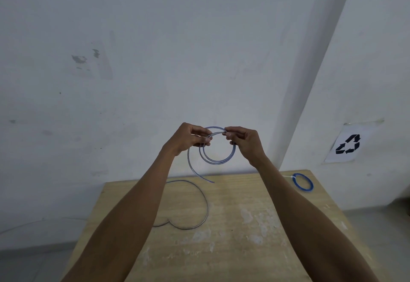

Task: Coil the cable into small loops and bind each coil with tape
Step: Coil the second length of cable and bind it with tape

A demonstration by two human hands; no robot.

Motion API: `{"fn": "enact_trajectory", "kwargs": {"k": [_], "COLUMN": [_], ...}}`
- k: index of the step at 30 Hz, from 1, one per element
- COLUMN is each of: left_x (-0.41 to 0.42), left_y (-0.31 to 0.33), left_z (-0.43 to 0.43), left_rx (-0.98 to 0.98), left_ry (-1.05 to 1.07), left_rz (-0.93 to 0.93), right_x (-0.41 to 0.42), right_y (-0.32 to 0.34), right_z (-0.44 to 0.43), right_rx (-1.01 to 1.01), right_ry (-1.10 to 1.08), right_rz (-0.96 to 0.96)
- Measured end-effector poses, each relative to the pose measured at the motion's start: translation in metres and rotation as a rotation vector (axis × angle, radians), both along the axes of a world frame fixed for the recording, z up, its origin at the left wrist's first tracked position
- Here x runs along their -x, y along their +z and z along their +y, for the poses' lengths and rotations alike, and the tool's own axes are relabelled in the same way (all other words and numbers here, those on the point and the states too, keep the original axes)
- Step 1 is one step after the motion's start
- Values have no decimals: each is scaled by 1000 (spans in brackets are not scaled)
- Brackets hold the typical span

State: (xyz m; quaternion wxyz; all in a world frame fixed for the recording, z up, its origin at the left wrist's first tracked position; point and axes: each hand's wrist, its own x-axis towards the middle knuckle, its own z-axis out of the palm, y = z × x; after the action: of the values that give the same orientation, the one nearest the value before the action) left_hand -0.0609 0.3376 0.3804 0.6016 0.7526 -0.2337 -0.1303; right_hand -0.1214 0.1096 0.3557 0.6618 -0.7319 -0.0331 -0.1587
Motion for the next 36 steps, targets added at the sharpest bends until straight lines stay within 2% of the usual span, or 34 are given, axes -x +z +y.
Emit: {"fn": "enact_trajectory", "kwargs": {"k": [4, 10, 21, 29, 36], "left_x": [2, 5, 11, 3, -13], "left_y": [-1, 3, 13, 9, 10], "left_z": [3, 8, -2, 10, 31], "left_rx": [-13, -30, -104, -11, 349], "left_ry": [-34, -21, -10, 78, 393], "left_rz": [14, -9, -42, -23, 95], "right_x": [0, 7, 11, 4, 9], "right_y": [0, 3, 3, -10, -34], "right_z": [1, -5, -2, -21, -38], "right_rx": [61, 45, -85, -271, -256], "right_ry": [-26, 131, 100, -248, -255], "right_rz": [-39, 43, 144, 97, 176]}}
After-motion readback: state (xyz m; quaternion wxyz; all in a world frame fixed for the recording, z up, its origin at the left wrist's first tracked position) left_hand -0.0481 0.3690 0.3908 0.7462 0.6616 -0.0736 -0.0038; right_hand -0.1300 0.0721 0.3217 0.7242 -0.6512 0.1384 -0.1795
